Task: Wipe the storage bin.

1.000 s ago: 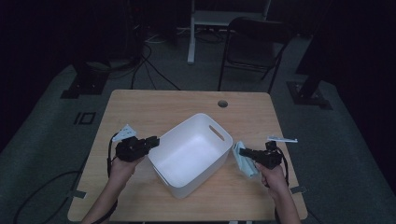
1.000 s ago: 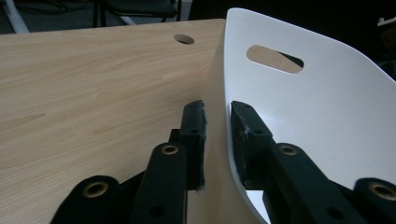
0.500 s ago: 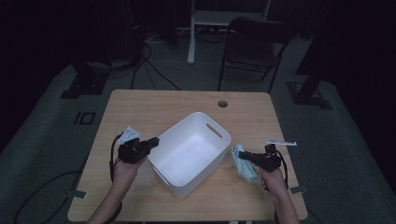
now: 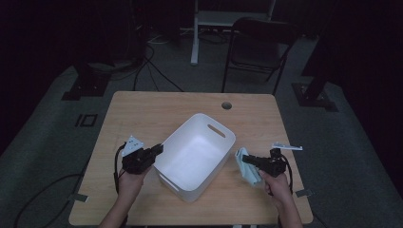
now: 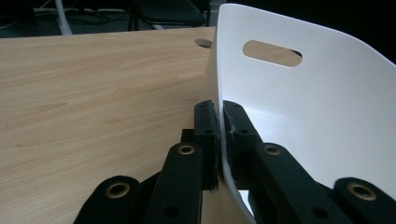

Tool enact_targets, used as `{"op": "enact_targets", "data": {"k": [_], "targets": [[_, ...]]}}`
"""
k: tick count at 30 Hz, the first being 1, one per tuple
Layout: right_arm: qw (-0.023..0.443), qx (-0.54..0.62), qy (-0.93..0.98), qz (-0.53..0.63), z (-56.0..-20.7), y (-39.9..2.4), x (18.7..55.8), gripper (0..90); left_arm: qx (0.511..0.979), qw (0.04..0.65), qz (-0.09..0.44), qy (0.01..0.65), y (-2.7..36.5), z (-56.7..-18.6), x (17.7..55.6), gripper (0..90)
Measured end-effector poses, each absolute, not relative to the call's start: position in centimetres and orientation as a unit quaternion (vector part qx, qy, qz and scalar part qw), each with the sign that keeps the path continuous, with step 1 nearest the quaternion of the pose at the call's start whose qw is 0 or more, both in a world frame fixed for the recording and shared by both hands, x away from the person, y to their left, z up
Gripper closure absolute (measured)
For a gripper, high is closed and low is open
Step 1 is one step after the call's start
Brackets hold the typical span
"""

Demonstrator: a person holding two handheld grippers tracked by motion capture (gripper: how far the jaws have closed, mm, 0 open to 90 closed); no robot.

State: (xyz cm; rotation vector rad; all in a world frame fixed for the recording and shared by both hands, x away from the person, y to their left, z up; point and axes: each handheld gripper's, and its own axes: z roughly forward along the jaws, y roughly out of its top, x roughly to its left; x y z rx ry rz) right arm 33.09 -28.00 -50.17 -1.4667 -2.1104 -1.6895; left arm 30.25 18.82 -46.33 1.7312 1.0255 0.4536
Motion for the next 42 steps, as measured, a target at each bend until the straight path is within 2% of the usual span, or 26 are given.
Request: {"op": "enact_targets", "data": {"k": [5,12,29,34,42], "targets": [[0.027,-0.464,-0.676,-0.572,-48.8,-28.3,32.3,82.2,0.724,0.506,0.201,0.425,18.4,-46.4,30.3,83.6],[0.006,-0.442,-0.679,-0.586,-47.0,-27.1,32.3,82.2,0.73,0.497,0.216,0.416,18.0,-46.4,30.2,85.4],[-0.007,-0.437,-0.695,-0.57,-47.8,-25.4,34.4,81.0,0.739,0.501,0.192,0.407,18.3,-46.3,30.7,85.1],[-0.021,-0.432,-0.711,-0.555,-47.8,-24.9,34.4,80.7,0.745,0.496,0.193,0.402,18.2,-46.2,30.8,85.2],[-0.014,-0.423,-0.711,-0.562,-47.9,-25.1,34.2,80.4,0.743,0.498,0.188,0.407,18.2,-46.2,30.7,85.1]]}}
